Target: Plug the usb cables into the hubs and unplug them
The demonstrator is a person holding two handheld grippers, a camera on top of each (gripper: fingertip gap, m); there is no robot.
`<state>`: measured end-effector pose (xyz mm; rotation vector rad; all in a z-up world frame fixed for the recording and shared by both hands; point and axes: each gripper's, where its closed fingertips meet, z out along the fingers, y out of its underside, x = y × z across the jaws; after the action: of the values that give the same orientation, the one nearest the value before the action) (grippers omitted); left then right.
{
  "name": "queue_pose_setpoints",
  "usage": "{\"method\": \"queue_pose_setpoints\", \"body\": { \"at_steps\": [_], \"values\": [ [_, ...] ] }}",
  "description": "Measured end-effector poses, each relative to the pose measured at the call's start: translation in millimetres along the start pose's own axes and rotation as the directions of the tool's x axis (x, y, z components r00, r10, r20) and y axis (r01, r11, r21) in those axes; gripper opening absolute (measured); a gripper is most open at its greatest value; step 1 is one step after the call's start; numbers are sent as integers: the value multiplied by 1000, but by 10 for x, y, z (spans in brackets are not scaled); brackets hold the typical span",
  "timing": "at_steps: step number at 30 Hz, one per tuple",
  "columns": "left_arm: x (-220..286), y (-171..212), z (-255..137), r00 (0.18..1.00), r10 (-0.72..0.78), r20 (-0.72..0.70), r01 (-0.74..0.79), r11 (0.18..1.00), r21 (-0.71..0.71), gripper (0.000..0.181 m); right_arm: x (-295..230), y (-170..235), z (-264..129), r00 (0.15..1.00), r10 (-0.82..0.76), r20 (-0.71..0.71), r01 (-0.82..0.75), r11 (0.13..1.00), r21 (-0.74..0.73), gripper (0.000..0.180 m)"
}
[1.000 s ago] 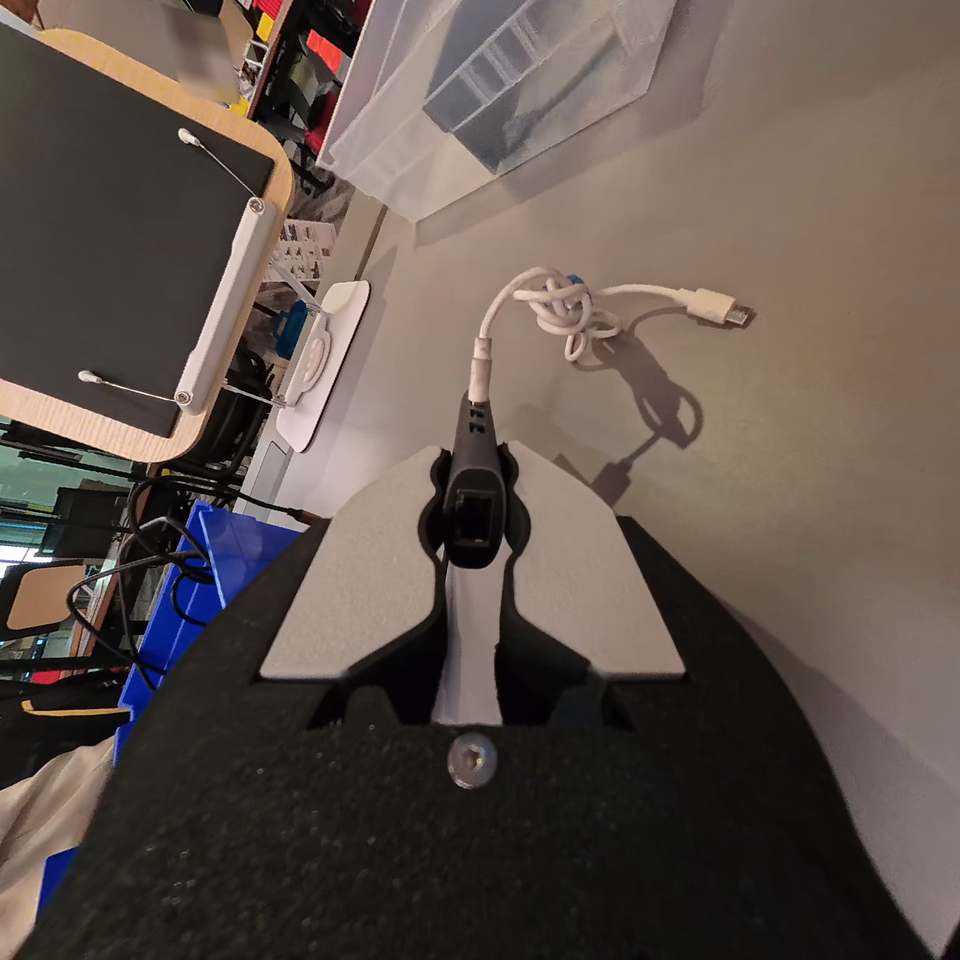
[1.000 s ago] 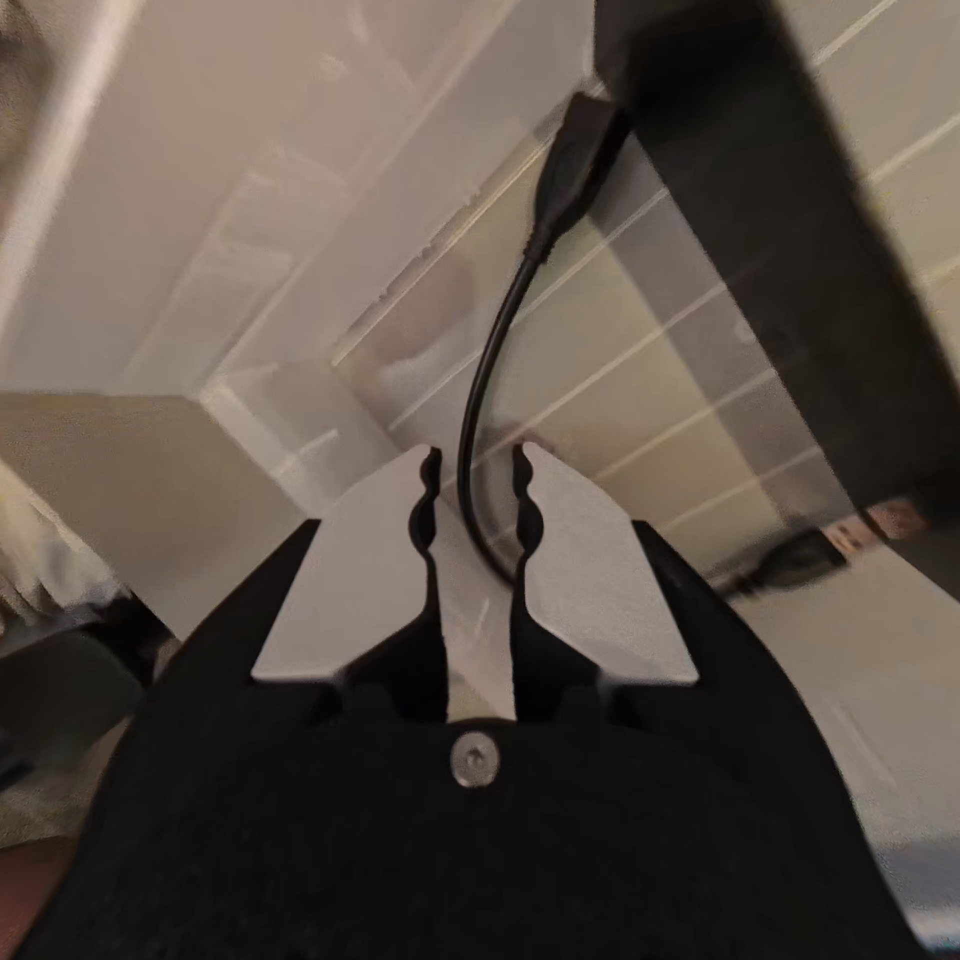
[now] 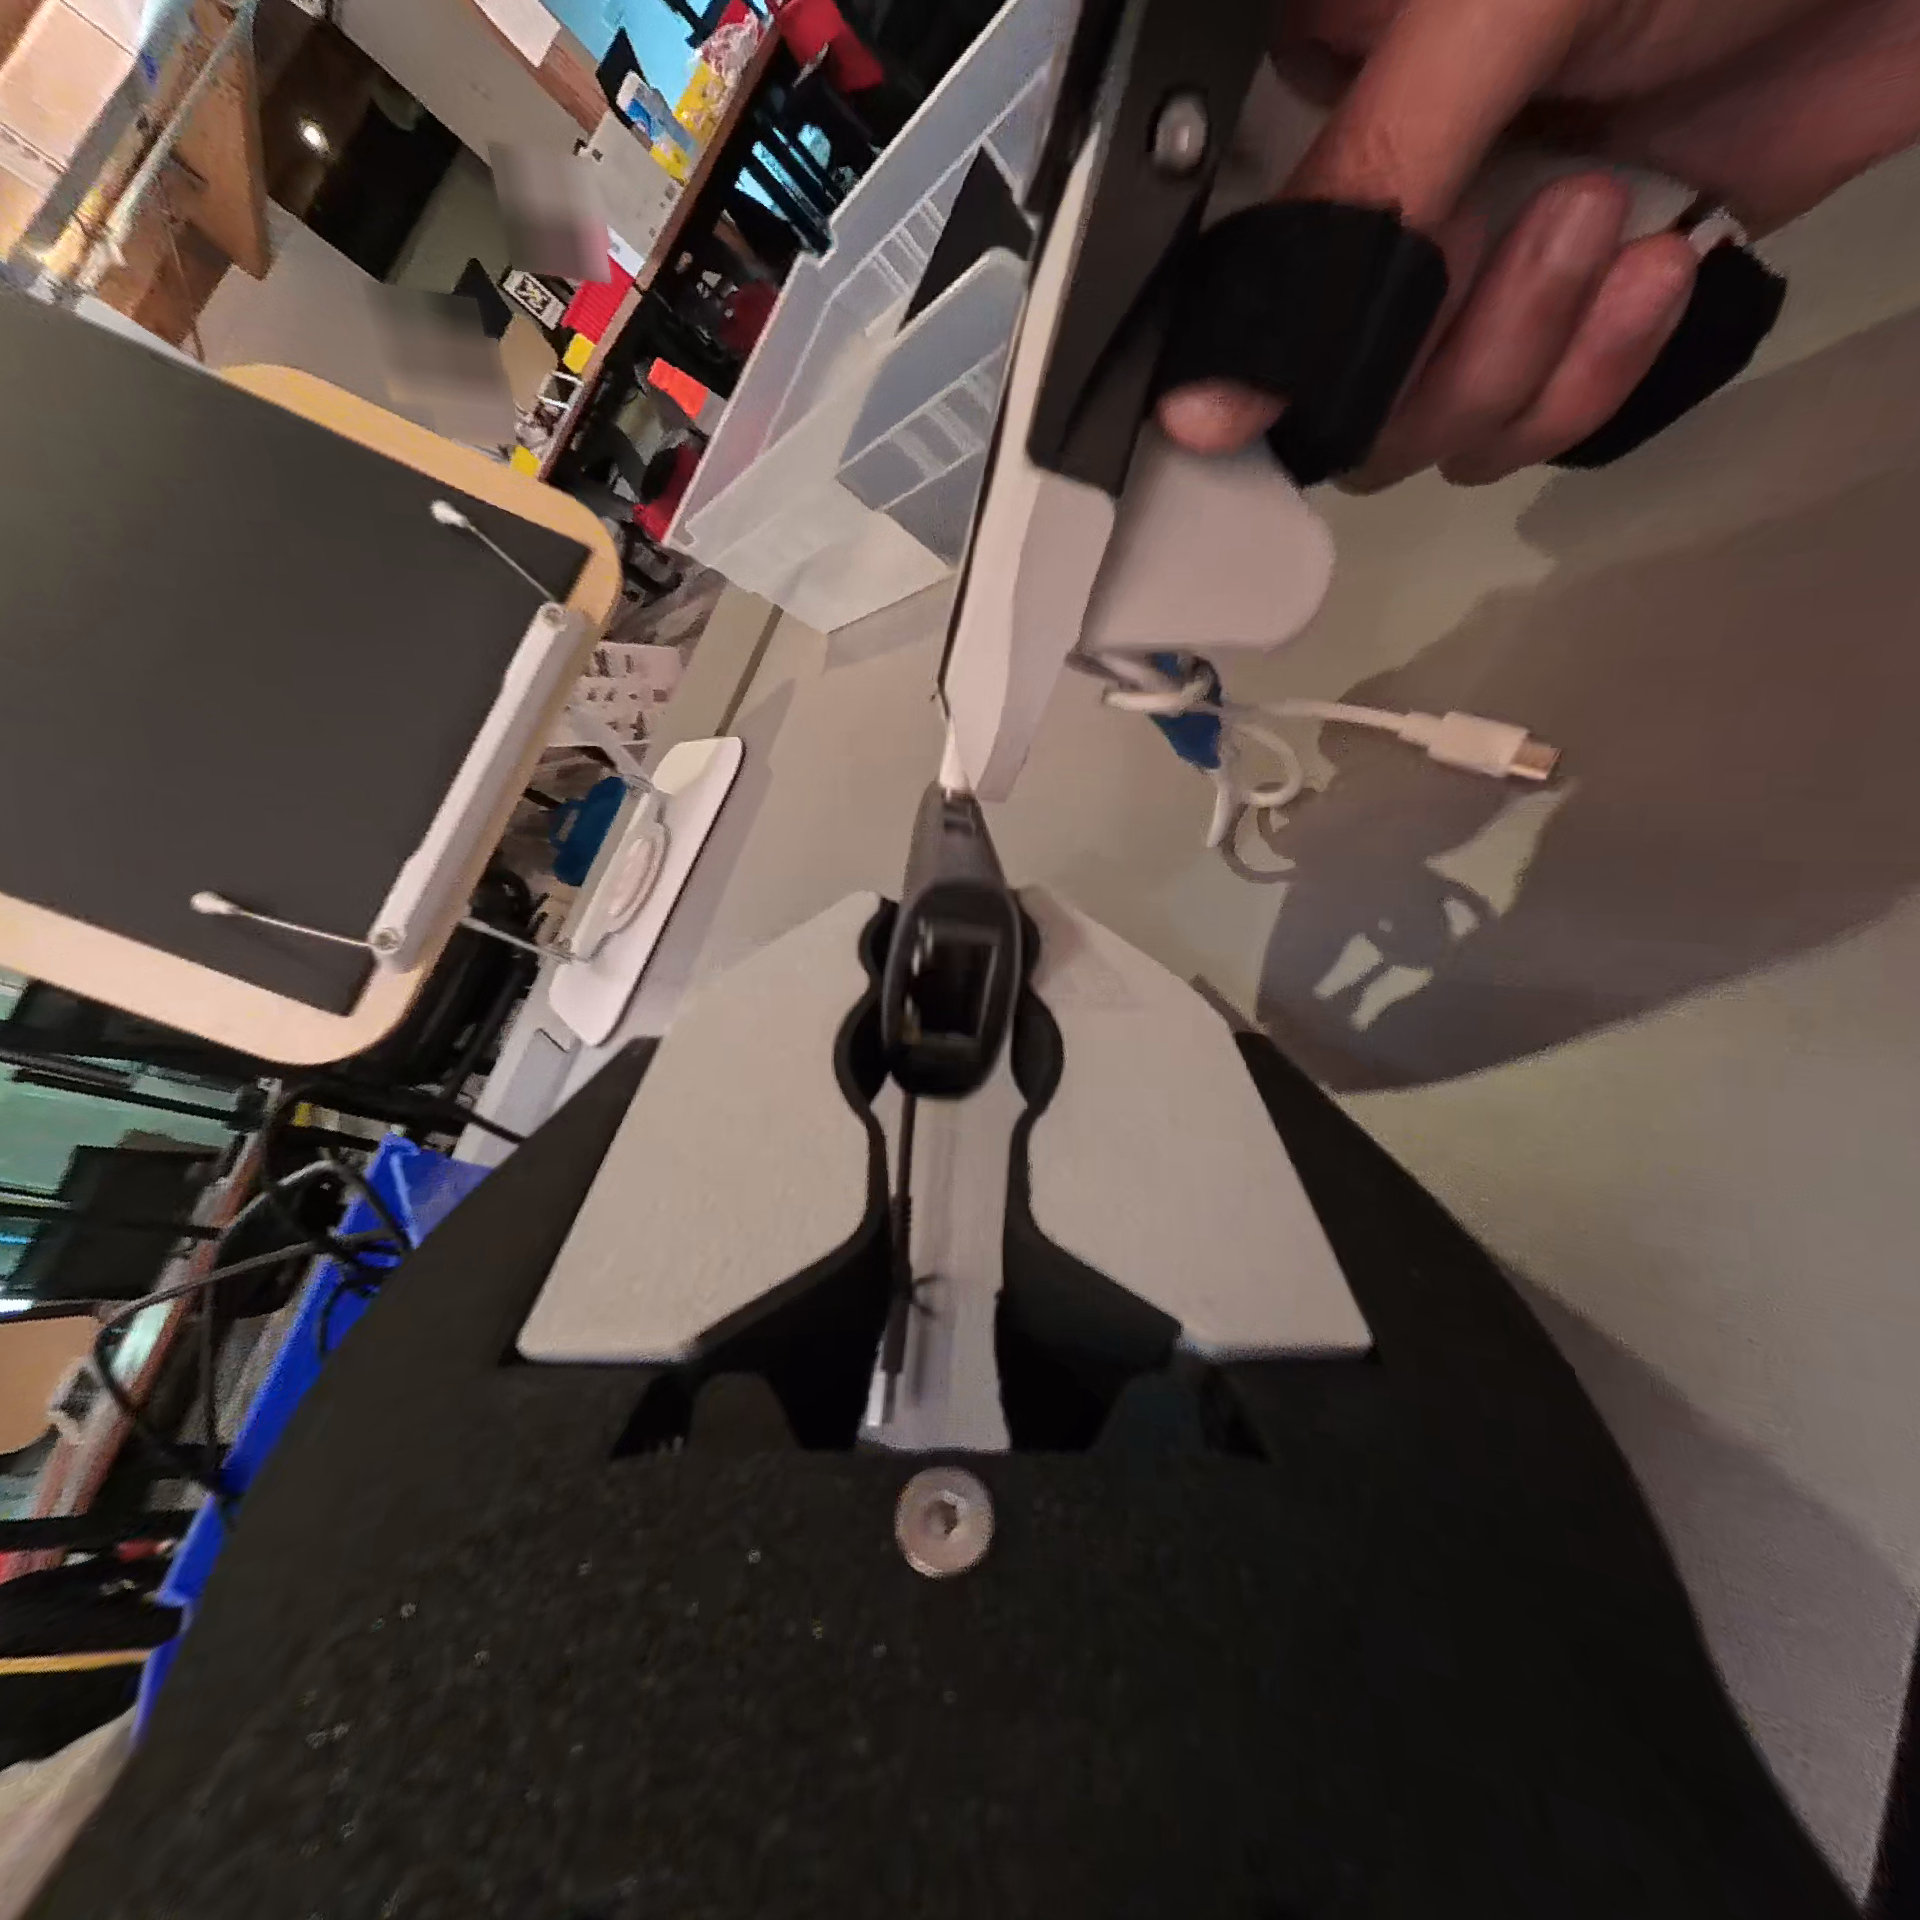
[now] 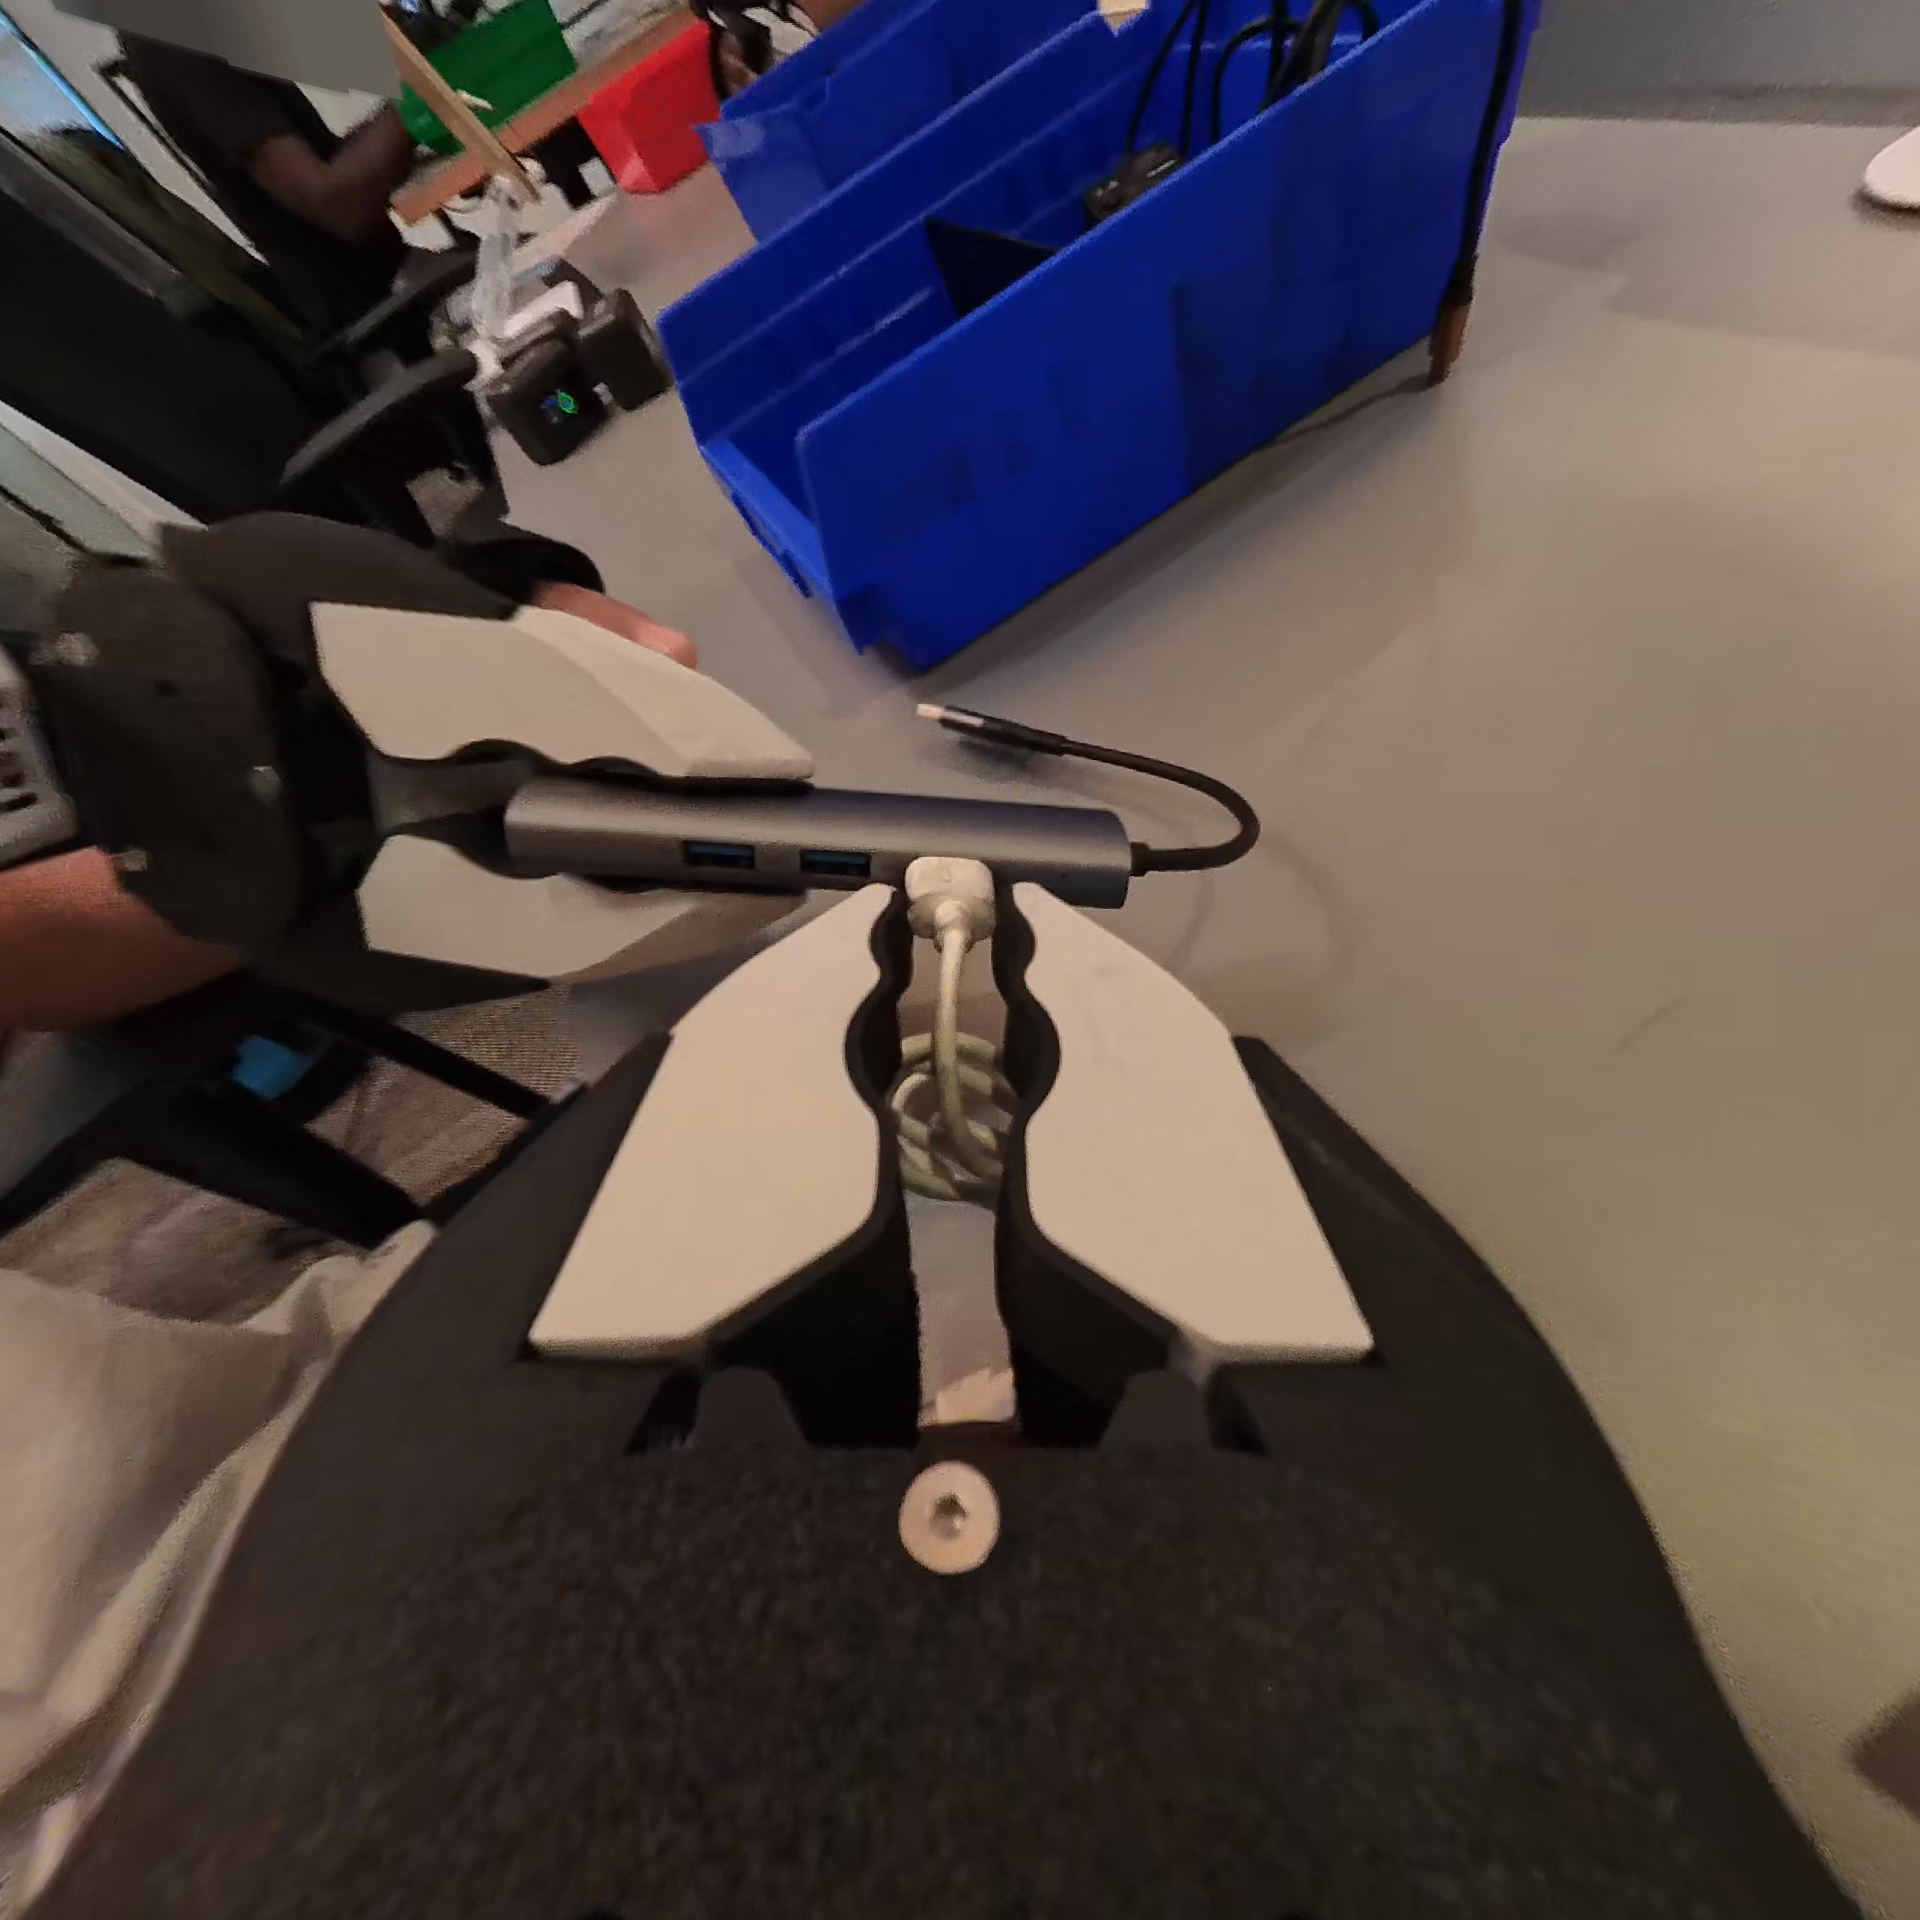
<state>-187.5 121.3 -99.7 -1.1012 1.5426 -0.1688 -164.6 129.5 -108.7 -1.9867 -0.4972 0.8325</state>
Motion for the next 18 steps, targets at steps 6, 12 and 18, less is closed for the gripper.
{"method": "queue_pose_setpoints", "body": {
  "at_steps": [6, 12, 18],
  "values": [
    [108, 71, 53, 996, -26, -87, 29, 999, 31, 29, -222, 10, -49, 992, 28, 123, -27, 1000, -8, 15],
    [156, -24, 84, 996, 58, -70, -51, 993, 103, 18, -403, 106, 1, 991, -8, 131, 18, 997, -75, 15],
    [141, -113, 44, 995, 8, -101, 10, 984, 178, 18, -447, 83, -77, 981, 53, 186, -43, 997, -57, 15]
  ]
}}
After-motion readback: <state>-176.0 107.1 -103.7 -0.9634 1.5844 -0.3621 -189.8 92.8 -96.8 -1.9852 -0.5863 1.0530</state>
